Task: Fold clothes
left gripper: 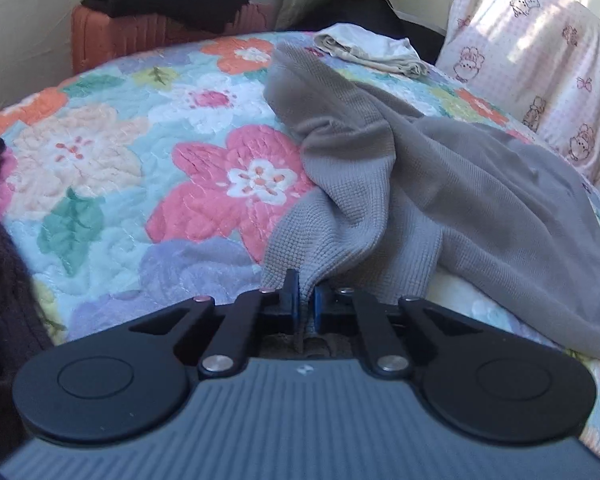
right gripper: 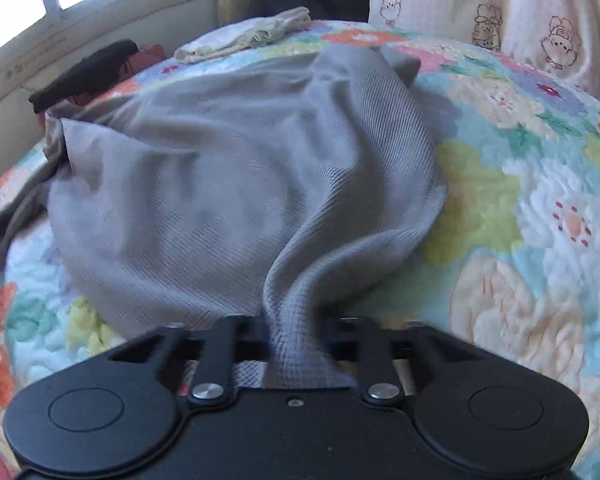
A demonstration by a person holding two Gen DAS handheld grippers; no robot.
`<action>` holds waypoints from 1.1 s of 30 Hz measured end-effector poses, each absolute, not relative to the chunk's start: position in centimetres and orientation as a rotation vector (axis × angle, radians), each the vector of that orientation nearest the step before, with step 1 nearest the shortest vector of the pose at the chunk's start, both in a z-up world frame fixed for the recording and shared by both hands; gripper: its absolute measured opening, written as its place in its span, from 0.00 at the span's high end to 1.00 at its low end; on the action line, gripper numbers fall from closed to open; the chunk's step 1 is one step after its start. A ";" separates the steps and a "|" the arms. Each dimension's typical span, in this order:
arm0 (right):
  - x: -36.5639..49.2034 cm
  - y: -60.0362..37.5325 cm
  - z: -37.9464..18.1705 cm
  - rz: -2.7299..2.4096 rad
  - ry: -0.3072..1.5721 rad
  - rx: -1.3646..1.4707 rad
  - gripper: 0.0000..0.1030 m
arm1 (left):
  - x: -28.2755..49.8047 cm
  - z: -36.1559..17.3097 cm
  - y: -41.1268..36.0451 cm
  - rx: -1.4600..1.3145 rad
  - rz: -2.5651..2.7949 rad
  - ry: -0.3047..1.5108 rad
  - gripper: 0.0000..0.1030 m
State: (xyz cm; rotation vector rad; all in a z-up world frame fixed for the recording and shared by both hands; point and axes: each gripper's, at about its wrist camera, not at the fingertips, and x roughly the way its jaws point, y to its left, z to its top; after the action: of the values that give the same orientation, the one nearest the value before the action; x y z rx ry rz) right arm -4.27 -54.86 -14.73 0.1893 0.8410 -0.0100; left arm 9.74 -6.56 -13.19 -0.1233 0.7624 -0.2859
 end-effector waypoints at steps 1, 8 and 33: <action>-4.3 -54.8 -13.9 -0.011 0.835 0.175 0.83 | 9.3 -12.1 -6.4 -0.102 -0.261 0.735 0.94; -6.5 -53.0 -8.3 0.071 0.798 0.100 0.83 | 5.7 -7.9 -4.4 0.020 -0.160 0.648 0.94; -12.0 -50.3 -5.0 -0.059 0.848 -0.152 0.86 | 1.2 -7.7 -3.1 0.032 -0.080 0.738 0.93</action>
State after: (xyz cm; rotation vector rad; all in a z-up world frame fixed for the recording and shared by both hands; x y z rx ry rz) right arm -12.03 -50.34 -5.01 -0.1524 0.8484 -0.0586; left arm 1.17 -3.12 -7.71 0.0320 0.7384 -0.0797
